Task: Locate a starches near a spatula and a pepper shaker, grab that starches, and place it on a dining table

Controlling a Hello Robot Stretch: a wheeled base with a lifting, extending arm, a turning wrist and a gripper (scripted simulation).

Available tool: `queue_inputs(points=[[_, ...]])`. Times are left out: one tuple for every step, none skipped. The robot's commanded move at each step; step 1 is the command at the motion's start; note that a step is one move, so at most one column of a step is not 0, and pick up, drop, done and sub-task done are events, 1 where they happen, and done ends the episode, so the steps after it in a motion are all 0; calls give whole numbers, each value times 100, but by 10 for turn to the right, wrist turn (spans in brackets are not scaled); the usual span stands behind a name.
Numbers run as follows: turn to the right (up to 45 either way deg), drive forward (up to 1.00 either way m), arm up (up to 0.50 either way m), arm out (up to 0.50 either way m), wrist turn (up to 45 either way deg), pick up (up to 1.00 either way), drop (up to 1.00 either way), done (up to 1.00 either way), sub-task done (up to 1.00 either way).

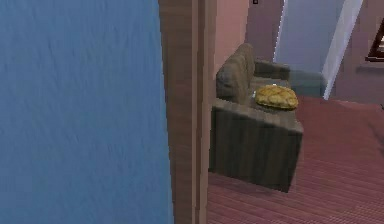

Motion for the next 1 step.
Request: queue_inputs(points=[[330,0,0,0,0,0,0,0,0]])
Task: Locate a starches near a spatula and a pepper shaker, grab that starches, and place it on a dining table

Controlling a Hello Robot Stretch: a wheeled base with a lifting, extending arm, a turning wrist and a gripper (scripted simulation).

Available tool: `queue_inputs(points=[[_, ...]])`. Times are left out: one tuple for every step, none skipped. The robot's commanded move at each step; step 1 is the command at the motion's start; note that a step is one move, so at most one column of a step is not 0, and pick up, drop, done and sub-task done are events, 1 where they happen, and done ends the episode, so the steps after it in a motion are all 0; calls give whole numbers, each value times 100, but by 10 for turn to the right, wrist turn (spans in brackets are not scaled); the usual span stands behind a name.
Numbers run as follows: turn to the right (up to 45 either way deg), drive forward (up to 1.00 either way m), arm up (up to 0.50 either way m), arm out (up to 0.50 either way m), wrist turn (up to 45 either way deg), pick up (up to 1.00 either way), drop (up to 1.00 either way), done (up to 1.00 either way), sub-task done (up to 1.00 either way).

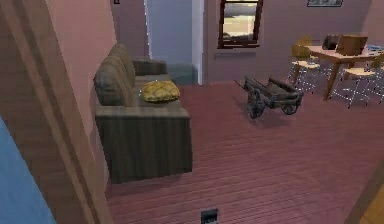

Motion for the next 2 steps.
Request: queue_inputs(points=[[450,0,0,0,0,0,0,0,0],[-270,0,0,0,0,0,0,0,0]])
